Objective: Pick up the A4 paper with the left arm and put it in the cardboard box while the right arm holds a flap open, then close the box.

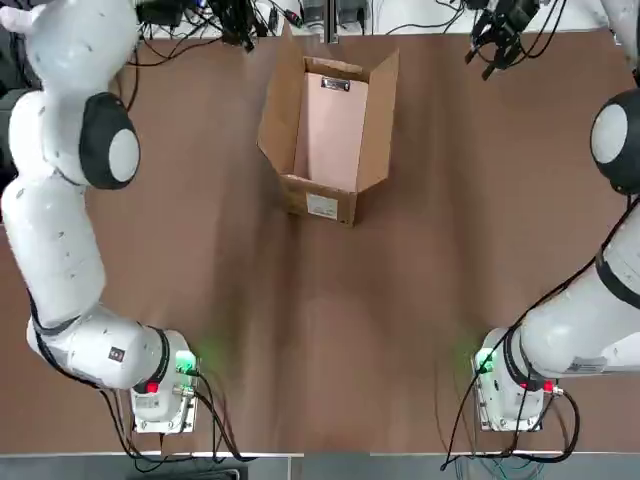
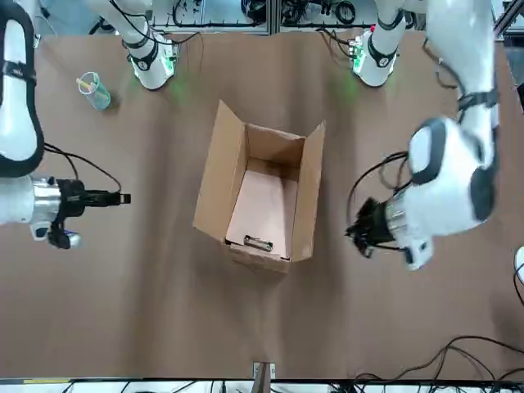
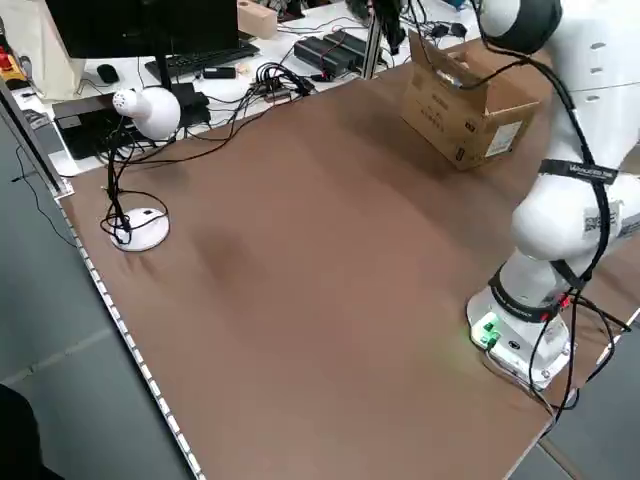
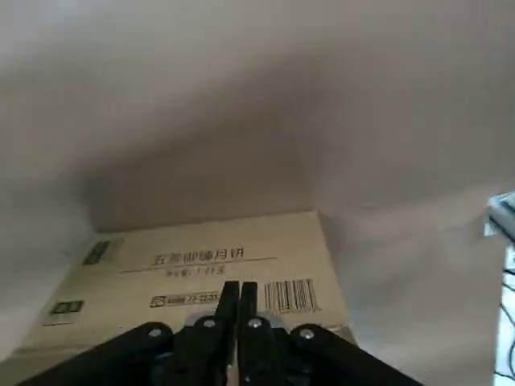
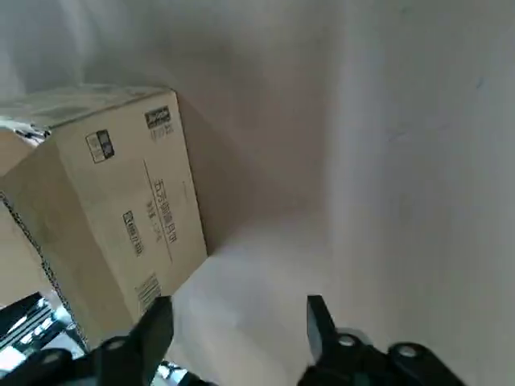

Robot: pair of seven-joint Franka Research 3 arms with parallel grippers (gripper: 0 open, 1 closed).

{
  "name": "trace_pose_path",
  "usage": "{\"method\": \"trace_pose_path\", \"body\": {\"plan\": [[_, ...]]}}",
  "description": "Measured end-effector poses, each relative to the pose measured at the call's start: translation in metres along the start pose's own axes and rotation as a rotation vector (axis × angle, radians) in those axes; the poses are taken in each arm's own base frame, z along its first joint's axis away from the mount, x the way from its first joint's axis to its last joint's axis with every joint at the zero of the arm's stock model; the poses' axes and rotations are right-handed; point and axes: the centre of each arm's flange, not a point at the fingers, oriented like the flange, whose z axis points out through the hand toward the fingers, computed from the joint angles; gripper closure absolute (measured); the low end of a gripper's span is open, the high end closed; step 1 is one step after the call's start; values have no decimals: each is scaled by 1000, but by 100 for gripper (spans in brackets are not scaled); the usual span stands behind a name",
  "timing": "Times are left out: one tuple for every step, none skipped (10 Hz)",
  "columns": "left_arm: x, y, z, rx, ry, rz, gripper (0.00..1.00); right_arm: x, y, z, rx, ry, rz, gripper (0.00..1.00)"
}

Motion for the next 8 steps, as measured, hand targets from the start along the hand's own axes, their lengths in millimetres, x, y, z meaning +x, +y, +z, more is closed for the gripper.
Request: {"method": "trace_pose_path", "body": {"plan": [[-10,6,20,-11,-18,5,93,1,-12,18,27,-14,-8,45],[-26,9,32,-23,-30,0,93,1,-27,35,52,-24,-9,63],[-46,11,37,-44,-35,-14,93,0,-40,46,71,-28,-3,77],[-69,13,42,-70,-41,-28,93,-1,-55,54,86,-25,1,91],[-92,12,49,-82,-46,-41,93,-1,-70,62,97,-18,8,93],[-113,11,57,-90,-49,-50,93,-3,-84,70,110,-13,17,95],[-131,10,65,-105,-52,-62,93,-4,-97,80,122,-8,26,96],[-145,10,78,-127,-54,-76,93,-4,-107,95,130,0,35,98]]}}
